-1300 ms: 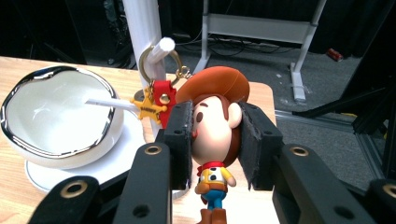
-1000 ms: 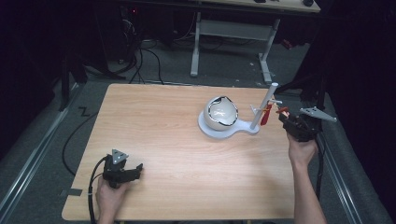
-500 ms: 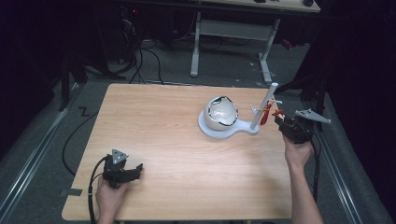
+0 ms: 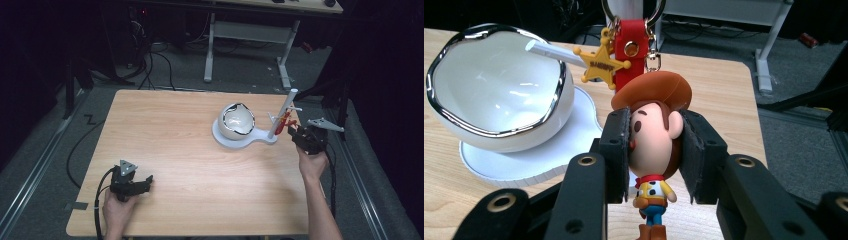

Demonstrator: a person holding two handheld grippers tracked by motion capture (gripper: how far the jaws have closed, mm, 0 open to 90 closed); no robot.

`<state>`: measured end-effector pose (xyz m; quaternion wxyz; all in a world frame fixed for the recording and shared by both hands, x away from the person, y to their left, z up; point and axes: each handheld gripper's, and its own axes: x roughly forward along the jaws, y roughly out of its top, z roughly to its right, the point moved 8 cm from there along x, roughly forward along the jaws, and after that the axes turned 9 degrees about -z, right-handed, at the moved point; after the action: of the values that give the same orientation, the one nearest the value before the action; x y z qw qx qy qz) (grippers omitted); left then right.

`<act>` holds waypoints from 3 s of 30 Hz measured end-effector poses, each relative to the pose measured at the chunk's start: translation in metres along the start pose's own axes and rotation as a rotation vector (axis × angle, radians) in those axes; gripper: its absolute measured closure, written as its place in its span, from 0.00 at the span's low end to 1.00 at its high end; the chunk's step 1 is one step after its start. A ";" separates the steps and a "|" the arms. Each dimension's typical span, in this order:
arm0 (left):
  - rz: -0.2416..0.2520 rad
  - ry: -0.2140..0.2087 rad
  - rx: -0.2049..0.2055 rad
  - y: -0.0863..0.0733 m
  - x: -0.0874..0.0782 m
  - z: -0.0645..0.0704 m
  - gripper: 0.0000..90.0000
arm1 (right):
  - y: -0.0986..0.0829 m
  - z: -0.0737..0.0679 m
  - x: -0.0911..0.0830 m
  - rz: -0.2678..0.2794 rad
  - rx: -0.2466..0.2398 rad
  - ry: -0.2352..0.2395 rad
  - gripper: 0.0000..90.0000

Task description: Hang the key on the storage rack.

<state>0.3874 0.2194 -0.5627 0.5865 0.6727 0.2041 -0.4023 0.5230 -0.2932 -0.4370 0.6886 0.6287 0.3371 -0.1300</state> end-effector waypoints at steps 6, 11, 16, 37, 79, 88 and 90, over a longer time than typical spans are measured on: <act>0.000 0.000 0.000 0.000 0.000 0.000 0.20 | -0.003 -0.003 0.007 -0.017 -0.001 0.006 0.74; 0.000 0.000 0.000 0.000 0.000 0.000 0.20 | -0.005 -0.004 0.012 -0.035 0.001 0.005 0.74; 0.000 0.000 0.000 0.000 0.000 0.000 0.20 | -0.007 -0.005 0.016 -0.049 0.005 0.004 0.74; 0.000 0.000 -0.001 0.000 0.000 0.000 0.20 | -0.017 0.000 0.015 -0.042 0.037 -0.002 0.57; 0.000 0.004 -0.005 0.000 0.000 -0.001 0.21 | -0.039 -0.024 -0.026 0.049 0.019 0.073 0.54; 0.000 0.004 -0.005 0.000 0.000 -0.001 0.21 | -0.045 -0.031 -0.031 0.062 0.014 0.088 0.54; 0.000 0.004 -0.005 0.000 0.000 -0.001 0.21 | -0.046 -0.032 -0.033 0.064 0.011 0.090 0.54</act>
<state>0.3874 0.2201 -0.5627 0.5877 0.6720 0.2065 -0.4005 0.4614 -0.2788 -0.4521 0.6731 0.6480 0.3469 -0.0815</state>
